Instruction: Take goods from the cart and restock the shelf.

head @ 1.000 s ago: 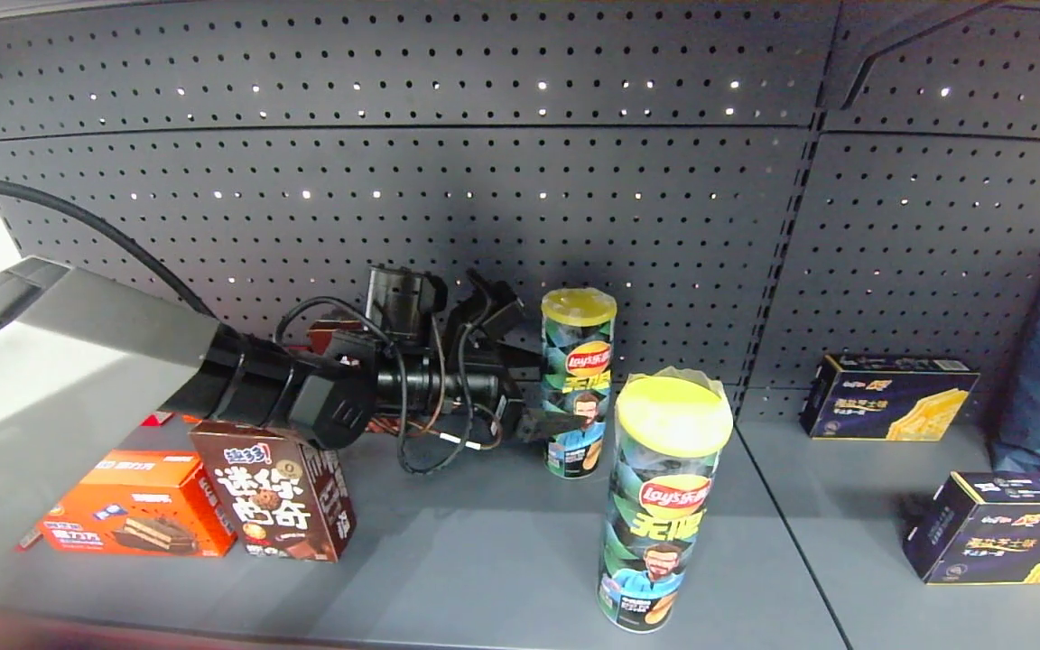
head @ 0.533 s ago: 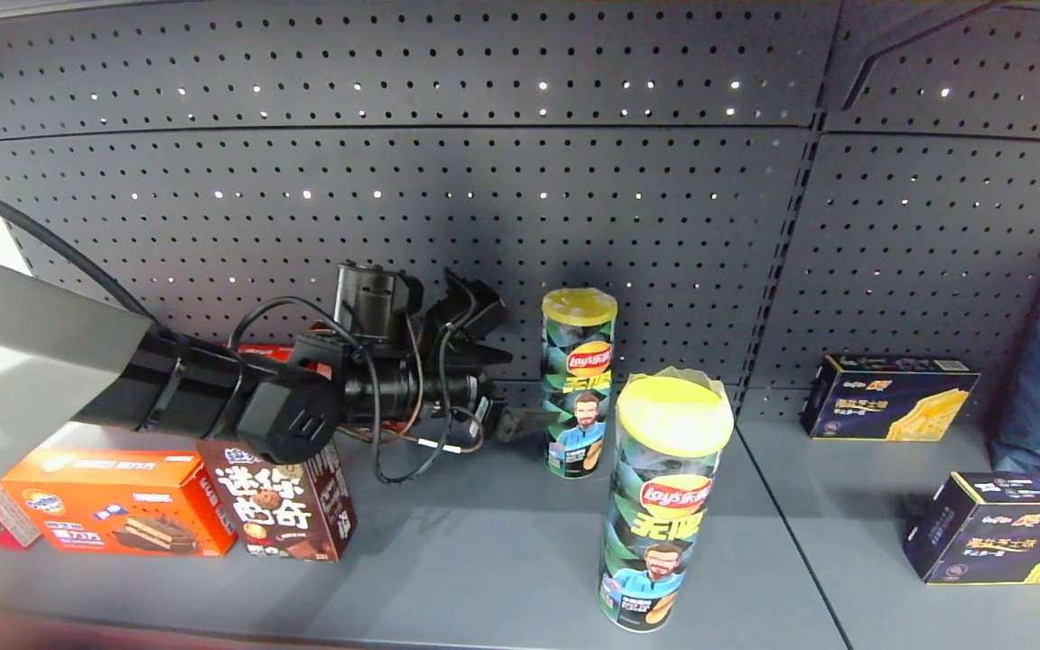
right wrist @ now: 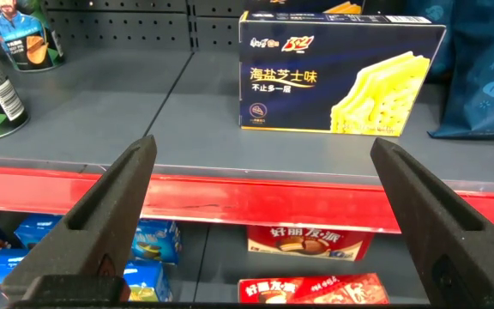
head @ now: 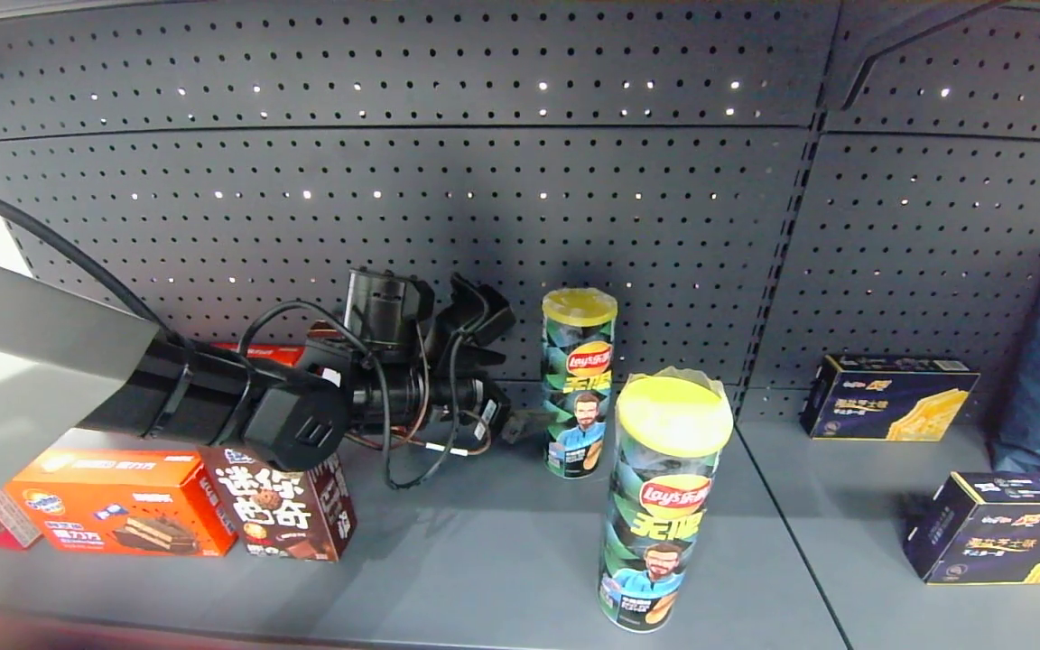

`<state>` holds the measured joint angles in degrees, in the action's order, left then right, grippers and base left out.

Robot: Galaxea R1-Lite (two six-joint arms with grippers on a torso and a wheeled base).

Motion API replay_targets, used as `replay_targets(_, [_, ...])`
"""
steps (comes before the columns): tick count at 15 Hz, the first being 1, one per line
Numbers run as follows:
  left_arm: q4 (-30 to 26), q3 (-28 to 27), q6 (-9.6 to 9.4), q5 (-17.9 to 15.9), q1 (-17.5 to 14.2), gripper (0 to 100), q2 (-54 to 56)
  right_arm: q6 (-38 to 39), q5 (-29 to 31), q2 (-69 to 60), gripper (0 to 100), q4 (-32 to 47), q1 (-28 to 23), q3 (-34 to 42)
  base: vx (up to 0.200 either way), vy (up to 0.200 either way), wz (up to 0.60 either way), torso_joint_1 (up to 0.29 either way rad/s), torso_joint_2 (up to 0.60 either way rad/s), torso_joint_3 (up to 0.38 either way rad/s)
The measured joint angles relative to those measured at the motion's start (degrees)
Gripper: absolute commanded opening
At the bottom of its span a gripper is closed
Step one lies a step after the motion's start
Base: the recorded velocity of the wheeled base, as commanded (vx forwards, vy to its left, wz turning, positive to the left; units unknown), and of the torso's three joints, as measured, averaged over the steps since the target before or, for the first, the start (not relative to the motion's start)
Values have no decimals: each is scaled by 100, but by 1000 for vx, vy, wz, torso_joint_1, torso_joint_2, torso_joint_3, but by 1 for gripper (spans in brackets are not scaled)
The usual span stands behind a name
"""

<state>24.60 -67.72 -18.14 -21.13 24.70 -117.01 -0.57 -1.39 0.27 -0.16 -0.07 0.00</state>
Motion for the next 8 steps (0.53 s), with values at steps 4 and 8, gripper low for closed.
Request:
replay_targets(4, [-2,-4,22,83,0,100,-46,4,0,0,100,0,0,0,0,0,0,0,0,0])
replay_targets(8, [-11,16,29,161,-9,100,-68,2,0,0,100,0,0,0,0,0,0,0,0,0])
